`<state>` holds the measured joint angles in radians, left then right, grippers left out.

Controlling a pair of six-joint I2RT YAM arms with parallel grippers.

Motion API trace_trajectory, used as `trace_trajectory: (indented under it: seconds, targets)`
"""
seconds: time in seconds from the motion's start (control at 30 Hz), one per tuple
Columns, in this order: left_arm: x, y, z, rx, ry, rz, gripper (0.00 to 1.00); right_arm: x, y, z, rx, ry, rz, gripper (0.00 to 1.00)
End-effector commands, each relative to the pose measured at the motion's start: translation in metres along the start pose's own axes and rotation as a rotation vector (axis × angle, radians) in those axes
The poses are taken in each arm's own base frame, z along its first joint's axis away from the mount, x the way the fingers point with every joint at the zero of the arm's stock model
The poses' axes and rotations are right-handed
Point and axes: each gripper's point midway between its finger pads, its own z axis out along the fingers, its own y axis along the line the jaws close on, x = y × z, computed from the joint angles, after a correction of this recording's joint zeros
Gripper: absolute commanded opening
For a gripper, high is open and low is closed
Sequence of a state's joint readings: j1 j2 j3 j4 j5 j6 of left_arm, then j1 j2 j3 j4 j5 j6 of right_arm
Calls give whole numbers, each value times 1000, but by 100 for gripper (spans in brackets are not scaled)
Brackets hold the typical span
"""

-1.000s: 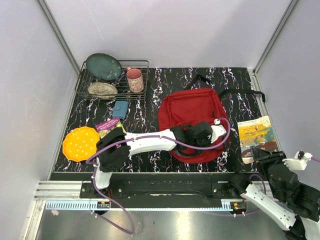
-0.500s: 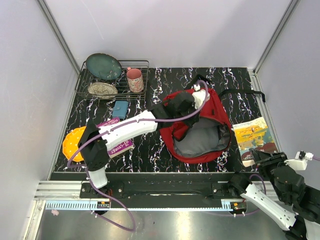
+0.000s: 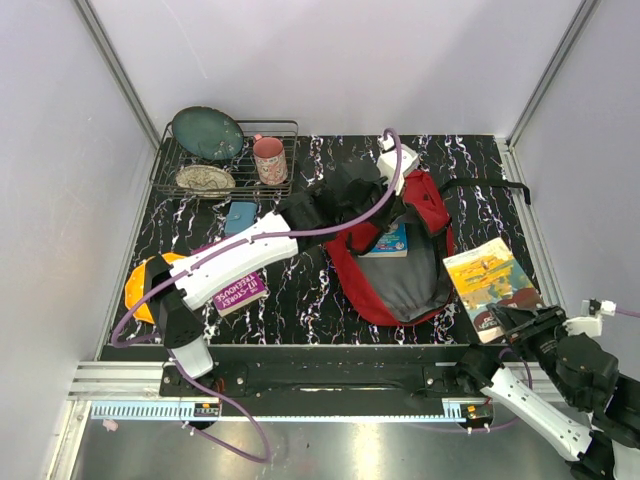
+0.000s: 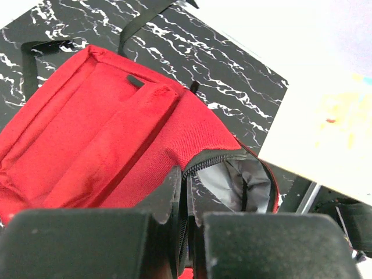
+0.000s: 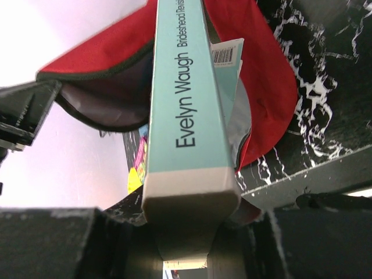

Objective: Pack the student bag
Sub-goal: Place the book in the student bag.

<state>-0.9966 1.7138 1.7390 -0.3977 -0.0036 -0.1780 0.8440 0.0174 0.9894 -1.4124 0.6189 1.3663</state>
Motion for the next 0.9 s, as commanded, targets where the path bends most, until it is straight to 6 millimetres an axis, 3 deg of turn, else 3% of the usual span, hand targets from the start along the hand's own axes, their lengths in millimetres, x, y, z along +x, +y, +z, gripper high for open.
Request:
trace_trajectory:
  seconds: [0.0,0.03,0.13,0.33,0.47,0.63,0.87]
  targets:
    - [-62,-38,-21,59,-191,38,0,22,38,2,-135,104,69,0]
    - [-58,-40,-18,62,-179,30,0,31,49,2,-178,146,77,0]
    - [-51,-40,-13,57,-158,-10,0,53,58,9,-213,226,88,0]
    - [-44,-35,-12,29,-135,-40,0,88,56,30,-203,317,117,0]
    - [-42,-36,-15,37,-132,-54,0,109,52,56,-203,327,156,0]
    - [-39,-43,-23,77,-126,-53,0,98,74,84,-294,194,247,0]
    - [-27,-43,-28,90,-117,-61,0,101,82,112,-298,134,355,0]
